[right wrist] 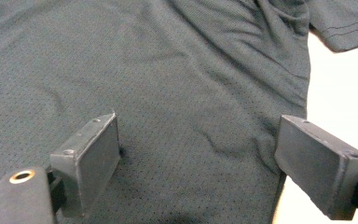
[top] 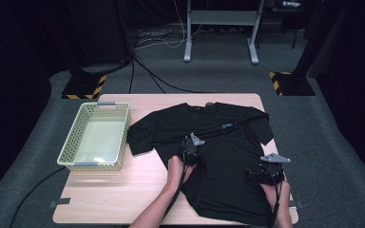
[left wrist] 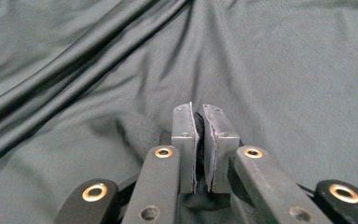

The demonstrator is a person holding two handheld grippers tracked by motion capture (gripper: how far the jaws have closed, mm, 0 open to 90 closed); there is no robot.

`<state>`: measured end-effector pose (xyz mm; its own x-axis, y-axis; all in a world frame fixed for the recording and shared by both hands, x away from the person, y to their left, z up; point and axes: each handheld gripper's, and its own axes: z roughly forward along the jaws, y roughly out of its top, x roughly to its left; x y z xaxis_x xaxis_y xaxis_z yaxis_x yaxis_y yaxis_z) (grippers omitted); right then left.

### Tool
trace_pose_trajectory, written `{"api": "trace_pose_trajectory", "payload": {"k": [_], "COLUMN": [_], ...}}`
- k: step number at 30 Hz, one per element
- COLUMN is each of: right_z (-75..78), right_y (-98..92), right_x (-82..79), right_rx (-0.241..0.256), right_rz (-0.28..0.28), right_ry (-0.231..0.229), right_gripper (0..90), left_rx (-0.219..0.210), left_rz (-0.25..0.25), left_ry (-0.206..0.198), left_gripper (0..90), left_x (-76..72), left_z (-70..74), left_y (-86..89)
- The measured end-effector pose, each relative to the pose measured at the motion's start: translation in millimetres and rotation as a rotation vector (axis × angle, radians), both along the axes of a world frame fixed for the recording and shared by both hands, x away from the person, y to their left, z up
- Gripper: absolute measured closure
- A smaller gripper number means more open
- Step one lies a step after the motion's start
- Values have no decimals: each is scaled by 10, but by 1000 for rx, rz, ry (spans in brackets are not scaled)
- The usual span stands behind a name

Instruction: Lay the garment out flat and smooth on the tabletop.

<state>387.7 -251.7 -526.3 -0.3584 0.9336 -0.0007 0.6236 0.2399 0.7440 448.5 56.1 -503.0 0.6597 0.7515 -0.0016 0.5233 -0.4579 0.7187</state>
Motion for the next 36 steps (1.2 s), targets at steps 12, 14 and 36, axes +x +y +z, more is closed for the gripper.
{"api": "trace_pose_trajectory", "payload": {"k": [12, 14, 36], "right_z": [-5, -6, -12], "right_y": [8, 7, -7], "right_x": [12, 15, 36], "right_rx": [-9, -10, -6], "right_rz": [4, 3, -14], "right_ry": [11, 14, 31], "right_gripper": [65, 51, 20], "left_rx": [-61, -64, -115], "left_rz": [11, 10, 125], "left_ry": [-54, -60, 0], "left_gripper": [841, 843, 845], "left_x": [-395, -472, -1521], "left_z": [62, 78, -200], "left_y": [534, 616, 1760]}}
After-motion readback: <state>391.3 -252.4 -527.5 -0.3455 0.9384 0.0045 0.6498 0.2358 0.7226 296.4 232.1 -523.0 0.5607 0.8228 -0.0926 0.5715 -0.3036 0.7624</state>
